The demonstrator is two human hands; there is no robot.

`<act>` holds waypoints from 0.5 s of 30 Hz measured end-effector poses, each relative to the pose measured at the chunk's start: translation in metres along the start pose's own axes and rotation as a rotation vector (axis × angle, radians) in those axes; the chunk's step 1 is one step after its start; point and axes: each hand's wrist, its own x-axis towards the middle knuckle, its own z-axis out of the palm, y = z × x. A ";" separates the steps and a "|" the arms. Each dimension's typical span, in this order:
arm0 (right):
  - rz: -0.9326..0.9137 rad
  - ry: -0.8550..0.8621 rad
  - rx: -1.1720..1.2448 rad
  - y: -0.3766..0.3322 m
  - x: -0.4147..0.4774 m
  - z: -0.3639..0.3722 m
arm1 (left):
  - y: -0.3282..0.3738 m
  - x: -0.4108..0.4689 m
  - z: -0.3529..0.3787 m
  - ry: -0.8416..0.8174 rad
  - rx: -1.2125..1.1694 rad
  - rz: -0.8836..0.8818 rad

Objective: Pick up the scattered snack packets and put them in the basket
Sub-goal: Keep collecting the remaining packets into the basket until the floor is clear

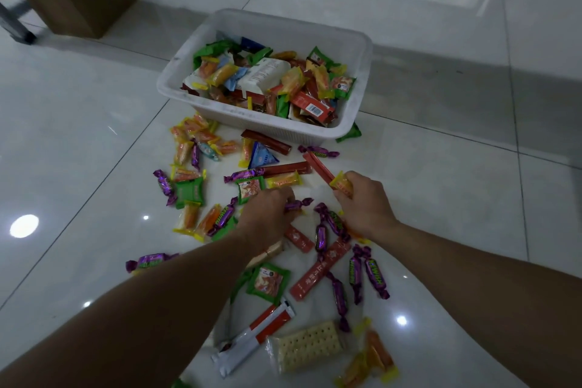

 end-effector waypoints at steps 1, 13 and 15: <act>0.005 0.001 -0.002 -0.001 -0.001 -0.002 | 0.000 -0.001 -0.001 -0.026 0.007 -0.005; 0.050 0.007 -0.022 -0.006 -0.010 -0.018 | 0.005 -0.011 -0.002 0.002 -0.066 -0.090; 0.048 0.019 0.002 -0.010 -0.011 -0.020 | 0.005 -0.010 -0.009 0.041 -0.109 -0.098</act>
